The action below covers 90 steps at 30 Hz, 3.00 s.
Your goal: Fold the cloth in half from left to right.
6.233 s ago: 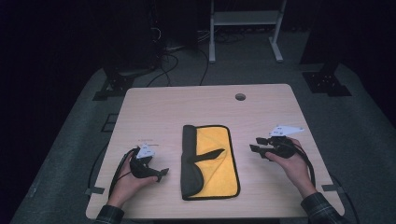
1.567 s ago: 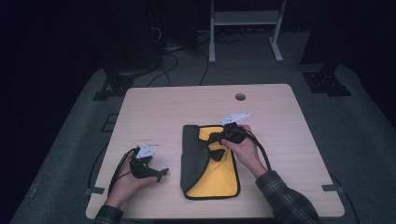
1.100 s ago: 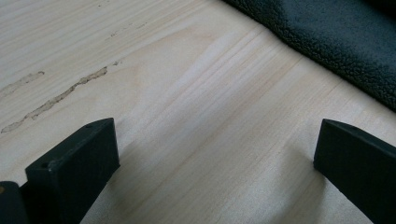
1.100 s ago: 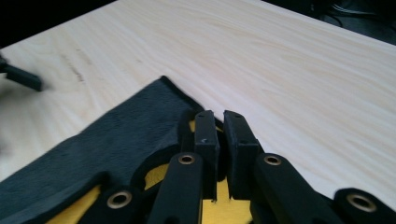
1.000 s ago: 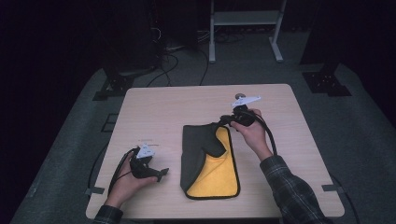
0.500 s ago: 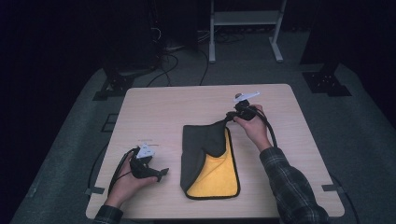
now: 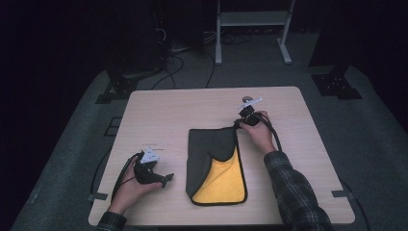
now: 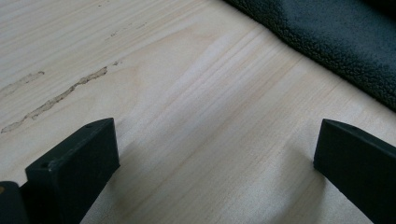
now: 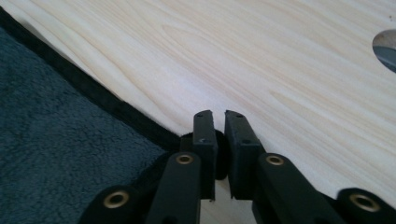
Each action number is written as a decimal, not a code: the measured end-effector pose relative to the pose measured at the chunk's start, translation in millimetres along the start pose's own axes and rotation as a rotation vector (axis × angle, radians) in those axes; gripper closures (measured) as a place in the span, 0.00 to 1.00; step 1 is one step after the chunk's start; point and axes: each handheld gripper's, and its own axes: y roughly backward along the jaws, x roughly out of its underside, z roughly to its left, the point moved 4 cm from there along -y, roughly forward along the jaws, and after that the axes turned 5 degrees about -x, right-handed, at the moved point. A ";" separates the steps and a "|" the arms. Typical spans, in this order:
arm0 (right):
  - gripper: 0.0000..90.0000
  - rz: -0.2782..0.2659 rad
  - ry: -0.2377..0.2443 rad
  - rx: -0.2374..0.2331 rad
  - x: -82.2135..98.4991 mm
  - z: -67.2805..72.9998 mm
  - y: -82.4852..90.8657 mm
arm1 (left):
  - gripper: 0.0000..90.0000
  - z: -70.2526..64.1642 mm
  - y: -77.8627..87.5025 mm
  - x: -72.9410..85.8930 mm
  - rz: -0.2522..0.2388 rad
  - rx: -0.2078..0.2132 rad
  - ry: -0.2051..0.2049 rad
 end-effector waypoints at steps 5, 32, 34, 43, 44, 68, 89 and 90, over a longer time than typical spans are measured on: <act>0.72 -0.056 -0.038 0.018 -1.1 -5.4 11.5 | 0.00 -0.4 0.1 0.0 0.000 0.005 -0.007; 0.71 -0.167 0.072 -0.310 21.6 81.6 68.5 | 0.00 -0.4 0.3 0.0 0.003 0.007 -0.008; 0.71 -0.165 0.087 -0.331 23.7 89.9 68.4 | 0.00 -0.4 0.3 0.0 0.003 0.007 -0.008; 0.68 -0.129 0.122 -0.427 27.6 124.3 58.2 | 0.00 -0.5 0.3 0.0 0.002 0.007 -0.006; 0.68 -0.126 0.112 -0.440 27.4 127.0 55.9 | 0.00 -0.5 0.3 0.0 0.002 0.007 -0.006; 0.95 -0.094 0.106 -0.460 24.8 146.7 25.8 | 0.00 -0.3 0.4 0.0 0.004 0.007 -0.009; 0.95 -0.135 0.106 -0.459 81.1 149.9 115.3 | 0.00 -0.4 0.4 0.0 0.004 0.007 -0.009; 0.95 -0.133 0.106 -0.458 84.7 150.3 118.4 | 0.00 -0.4 0.4 0.0 0.004 0.007 -0.009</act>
